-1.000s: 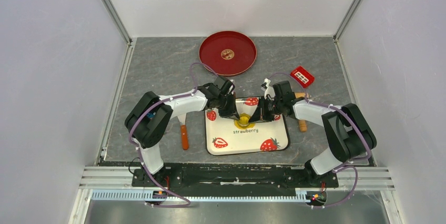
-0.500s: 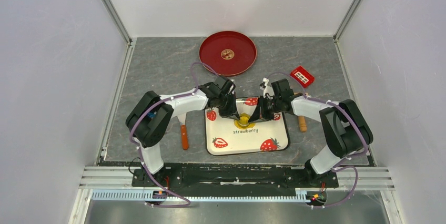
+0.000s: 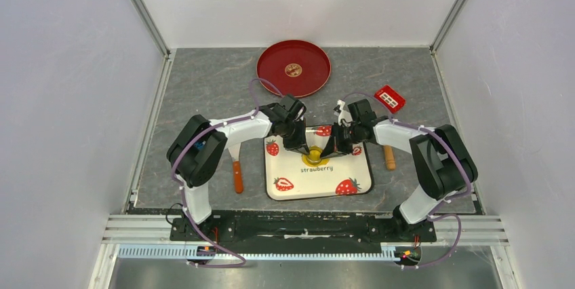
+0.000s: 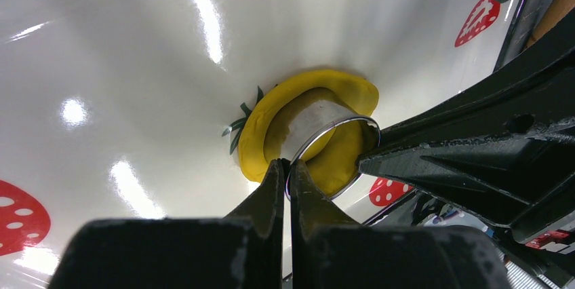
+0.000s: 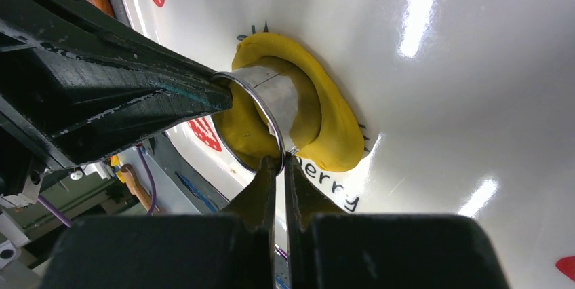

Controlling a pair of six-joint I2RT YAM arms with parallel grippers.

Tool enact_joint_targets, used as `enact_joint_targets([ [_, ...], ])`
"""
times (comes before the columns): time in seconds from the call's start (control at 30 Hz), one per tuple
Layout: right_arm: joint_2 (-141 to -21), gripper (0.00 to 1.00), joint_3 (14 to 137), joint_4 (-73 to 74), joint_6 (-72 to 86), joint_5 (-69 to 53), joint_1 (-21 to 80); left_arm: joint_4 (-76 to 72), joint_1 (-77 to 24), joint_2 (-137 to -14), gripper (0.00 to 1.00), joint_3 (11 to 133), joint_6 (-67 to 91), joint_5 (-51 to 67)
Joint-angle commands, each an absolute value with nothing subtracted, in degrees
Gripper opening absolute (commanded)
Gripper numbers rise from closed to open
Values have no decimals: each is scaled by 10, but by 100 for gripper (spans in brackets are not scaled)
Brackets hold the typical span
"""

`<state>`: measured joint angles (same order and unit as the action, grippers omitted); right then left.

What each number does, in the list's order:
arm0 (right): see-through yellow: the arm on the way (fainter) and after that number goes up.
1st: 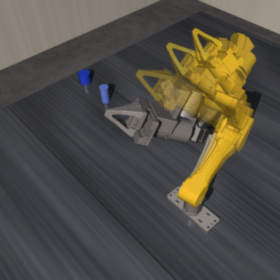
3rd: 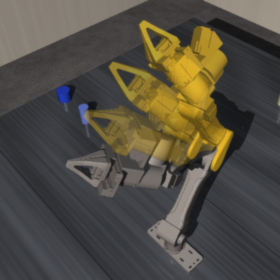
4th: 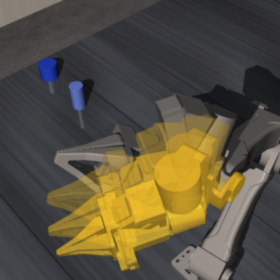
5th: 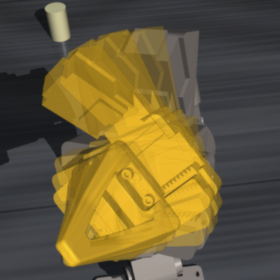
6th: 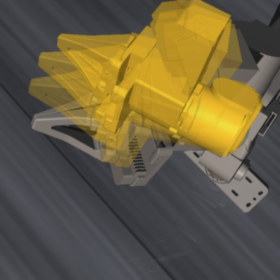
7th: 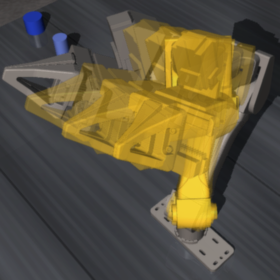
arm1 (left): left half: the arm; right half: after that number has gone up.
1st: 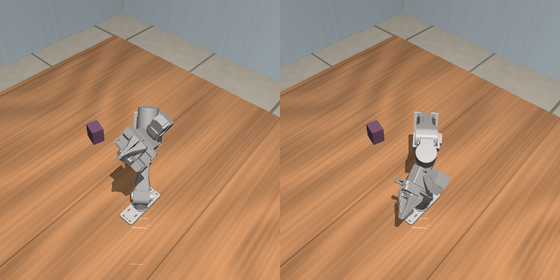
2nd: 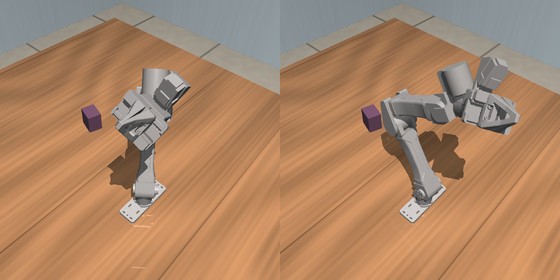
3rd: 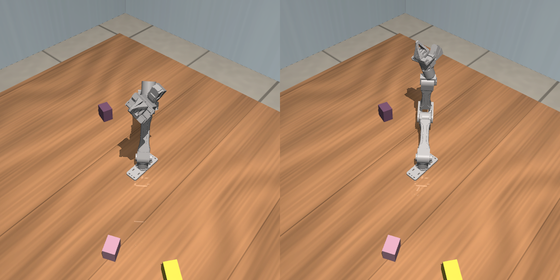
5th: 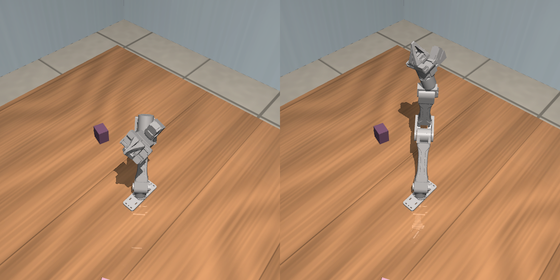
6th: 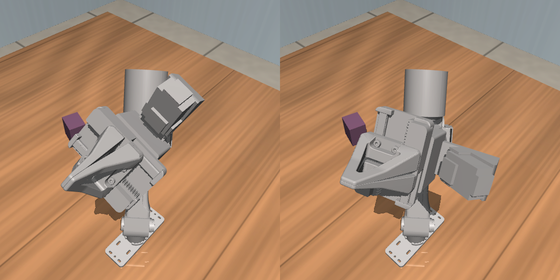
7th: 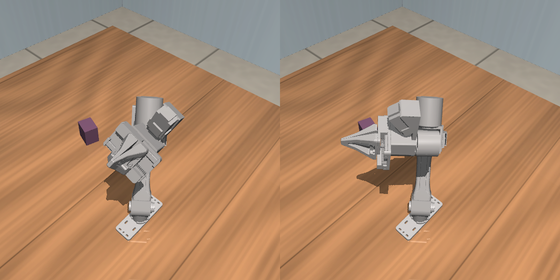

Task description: Roll out the dumpling wrappers from the dough

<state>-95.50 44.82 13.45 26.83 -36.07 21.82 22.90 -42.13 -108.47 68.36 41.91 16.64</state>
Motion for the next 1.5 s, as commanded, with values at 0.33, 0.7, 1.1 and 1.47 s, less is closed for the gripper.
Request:
enact_joint_targets([
  [0.33, -1071, 0, 403, 129, 178, -120, 241, 232, -438, -1192, 2, 649, 394, 76],
  [0.7, -1075, 0, 404, 131, 182, -116, 247, 230, -438, -1191, 2, 647, 394, 78],
  [1.1, -1064, 0, 409, 139, 182, -111, 248, 228, -438, -1186, 2, 643, 394, 78],
  [1.47, -1009, 7, 442, 162, 167, -153, 248, 267, -435, -1151, 2, 666, 384, 77],
])
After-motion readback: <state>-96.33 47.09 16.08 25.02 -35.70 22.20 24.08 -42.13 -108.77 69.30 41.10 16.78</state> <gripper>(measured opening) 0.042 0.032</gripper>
